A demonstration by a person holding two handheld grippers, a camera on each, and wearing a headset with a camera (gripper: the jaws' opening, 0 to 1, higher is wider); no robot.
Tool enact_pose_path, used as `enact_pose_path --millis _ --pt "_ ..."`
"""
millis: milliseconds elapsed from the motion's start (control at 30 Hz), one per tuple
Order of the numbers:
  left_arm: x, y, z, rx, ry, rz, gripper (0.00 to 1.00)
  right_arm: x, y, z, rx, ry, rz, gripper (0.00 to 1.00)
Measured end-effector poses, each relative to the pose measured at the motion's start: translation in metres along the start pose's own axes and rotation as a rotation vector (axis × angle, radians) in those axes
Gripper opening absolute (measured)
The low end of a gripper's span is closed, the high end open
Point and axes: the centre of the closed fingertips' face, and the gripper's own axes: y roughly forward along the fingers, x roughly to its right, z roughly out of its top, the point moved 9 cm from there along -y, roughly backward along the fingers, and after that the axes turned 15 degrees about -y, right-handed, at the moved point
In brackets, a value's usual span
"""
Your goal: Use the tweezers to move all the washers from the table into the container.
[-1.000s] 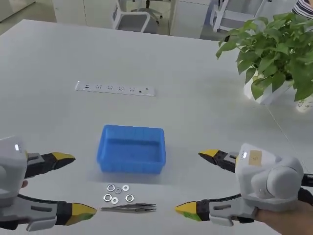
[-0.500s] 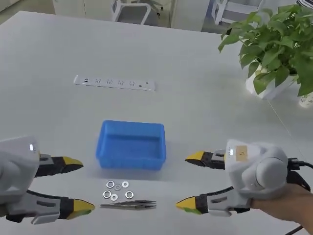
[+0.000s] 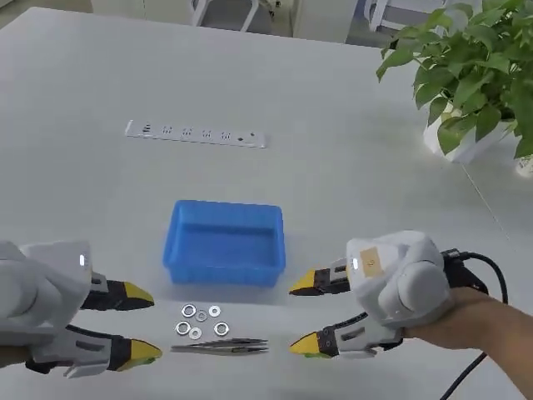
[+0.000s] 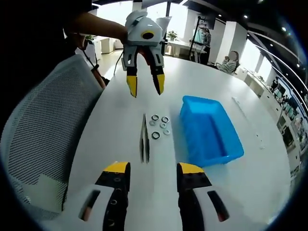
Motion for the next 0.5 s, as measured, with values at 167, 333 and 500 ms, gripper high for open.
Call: enact_pose_path --millis 167,333,500 --pt "0.000 0.010 -0.002 -0.024 0.008 -0.020 0.32 -0.001 0.014 0.001 -0.032 -0.059 0.063 0.34" --pt "-0.001 0.019 -0.003 -0.050 0.022 -0.034 0.29 0.000 0.027 0.002 -0.049 -0.093 0.101 0.30" --pt "-0.003 0.026 -0.005 -0.070 0.036 -0.046 0.25 0.000 0.036 0.002 -0.064 -0.109 0.129 0.27"
